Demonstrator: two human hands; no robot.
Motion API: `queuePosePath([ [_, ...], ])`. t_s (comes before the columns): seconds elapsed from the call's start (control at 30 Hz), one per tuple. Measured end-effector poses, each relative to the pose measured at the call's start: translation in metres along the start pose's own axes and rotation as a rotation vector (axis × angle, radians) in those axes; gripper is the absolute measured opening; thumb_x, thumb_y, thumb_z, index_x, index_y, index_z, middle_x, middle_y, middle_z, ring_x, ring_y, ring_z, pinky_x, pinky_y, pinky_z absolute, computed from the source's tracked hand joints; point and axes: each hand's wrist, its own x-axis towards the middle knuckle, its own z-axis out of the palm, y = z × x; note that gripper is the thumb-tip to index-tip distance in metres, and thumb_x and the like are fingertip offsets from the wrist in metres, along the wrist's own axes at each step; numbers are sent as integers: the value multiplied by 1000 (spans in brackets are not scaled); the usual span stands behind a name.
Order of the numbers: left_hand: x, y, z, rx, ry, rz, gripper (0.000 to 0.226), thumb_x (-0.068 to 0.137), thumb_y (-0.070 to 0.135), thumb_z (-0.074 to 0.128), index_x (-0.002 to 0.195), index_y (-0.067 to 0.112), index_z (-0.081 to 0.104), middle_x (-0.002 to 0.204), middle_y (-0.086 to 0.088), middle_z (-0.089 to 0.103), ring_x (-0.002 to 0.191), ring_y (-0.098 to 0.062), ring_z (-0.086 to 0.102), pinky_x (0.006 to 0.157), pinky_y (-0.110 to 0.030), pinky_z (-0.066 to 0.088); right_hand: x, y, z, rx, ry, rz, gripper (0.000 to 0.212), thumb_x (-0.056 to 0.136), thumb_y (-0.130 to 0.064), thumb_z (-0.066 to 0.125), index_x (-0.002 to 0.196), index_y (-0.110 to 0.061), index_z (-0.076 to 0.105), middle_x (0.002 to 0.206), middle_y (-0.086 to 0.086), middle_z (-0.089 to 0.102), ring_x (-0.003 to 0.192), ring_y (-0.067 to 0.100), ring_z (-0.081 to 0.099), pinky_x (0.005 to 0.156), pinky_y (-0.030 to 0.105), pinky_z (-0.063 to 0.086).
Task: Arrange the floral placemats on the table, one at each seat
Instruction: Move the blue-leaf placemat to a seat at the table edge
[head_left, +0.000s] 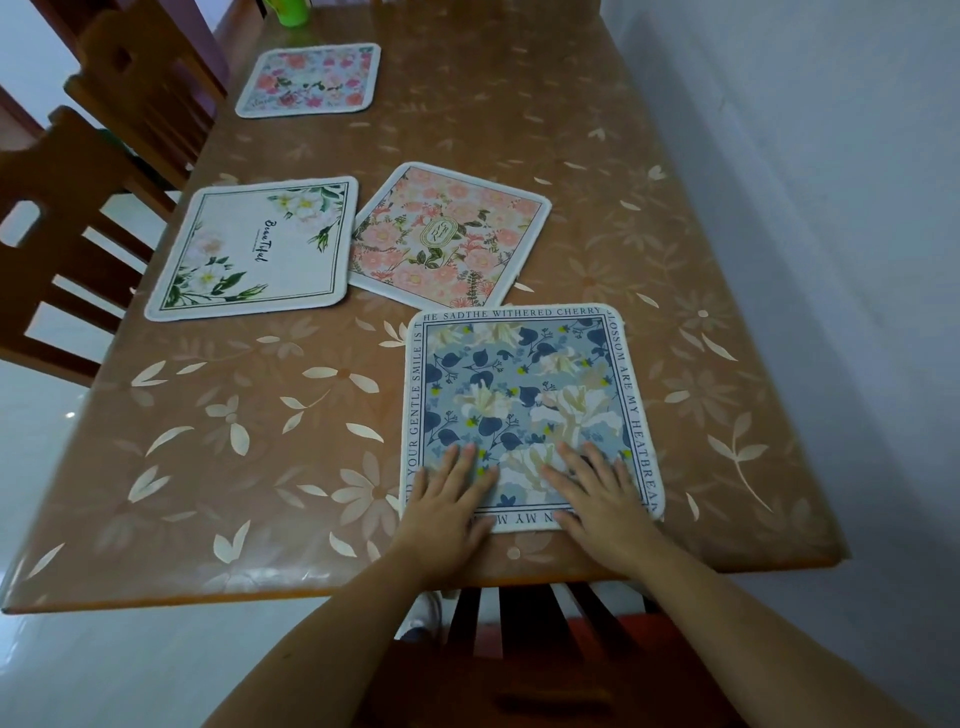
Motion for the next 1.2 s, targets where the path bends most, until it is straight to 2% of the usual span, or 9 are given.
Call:
queuePosePath([
  [0.07, 4, 3, 5, 33, -5, -10, 59, 93, 52, 22, 135, 40, -17, 147, -1, -26, 132, -26, -32, 109, -52, -13, 6, -5, 2, -44, 6, -13, 57, 91, -53, 27, 140, -38, 2, 151, 1, -13, 139, 33, -16, 108, 61, -5],
  [0.17, 17, 5, 4, 49, 46, -56, 56, 85, 61, 3, 133, 42, -19, 147, 2, -25, 132, -25, -32, 103, -52, -21, 20, -7, -6, -159, 57, -49, 64, 84, -62, 21, 139, -31, 26, 150, 3, 24, 138, 36, 14, 97, 70, 22],
  [0.2, 23, 5, 3, 44, 63, -63, 56, 84, 61, 2, 134, 42, -17, 148, 3, -23, 133, -24, -31, 102, -52, -22, 27, -5, -8, -185, 64, -54, 65, 83, -64, 21, 139, -31, 29, 149, 1, 29, 137, 36, 20, 95, 70, 26],
  [0.27, 36, 2, 0, 32, 95, -61, 57, 85, 61, 3, 135, 42, -15, 150, 5, -19, 135, -21, -28, 103, -52, -21, 43, -1, -11, -199, 60, -74, 67, 83, -67, 21, 141, -32, 23, 151, 0, 24, 137, 35, 19, 97, 70, 24],
  [0.43, 74, -12, -10, 10, 159, -58, 57, 87, 56, 9, 138, 40, -12, 152, 7, -12, 138, -17, -21, 109, -55, -9, 90, 11, -19, -144, 85, -103, 72, 81, -71, 20, 142, -35, 8, 154, -4, 9, 141, 31, 3, 103, 68, 8],
  [0.57, 107, -21, -19, -27, 193, -71, 56, 88, 53, 11, 138, 37, -8, 152, 7, -8, 139, -16, -17, 109, -55, -5, 127, 22, -28, -156, 124, -103, 72, 81, -72, 15, 140, -38, -7, 153, -9, -7, 141, 24, -9, 107, 64, 2],
  [0.93, 174, -43, -44, -72, 272, -135, 53, 95, 44, 28, 142, 38, 5, 155, 5, -4, 139, -16, -16, 108, -57, -7, 192, 37, -49, -92, 223, -72, 67, 84, -65, 13, 142, -34, 1, 155, -7, -1, 142, 22, -7, 107, 66, 2],
  [1.1, 175, -44, -44, -101, 311, -364, 60, 91, 51, 24, 142, 33, -1, 155, -1, -9, 140, -23, -14, 111, -53, -6, 192, 43, -43, -42, 263, 102, 67, 85, -65, 18, 142, -35, 0, 155, -6, -3, 142, 23, -7, 107, 64, 1],
  [1.2, 163, -40, -40, -106, 323, -411, 62, 91, 51, 26, 144, 30, 0, 155, -7, -7, 140, -26, -13, 112, -51, -3, 180, 52, -40, -30, 270, 139, 68, 84, -66, 17, 142, -35, 2, 155, -6, -2, 142, 22, -7, 108, 62, 1],
])
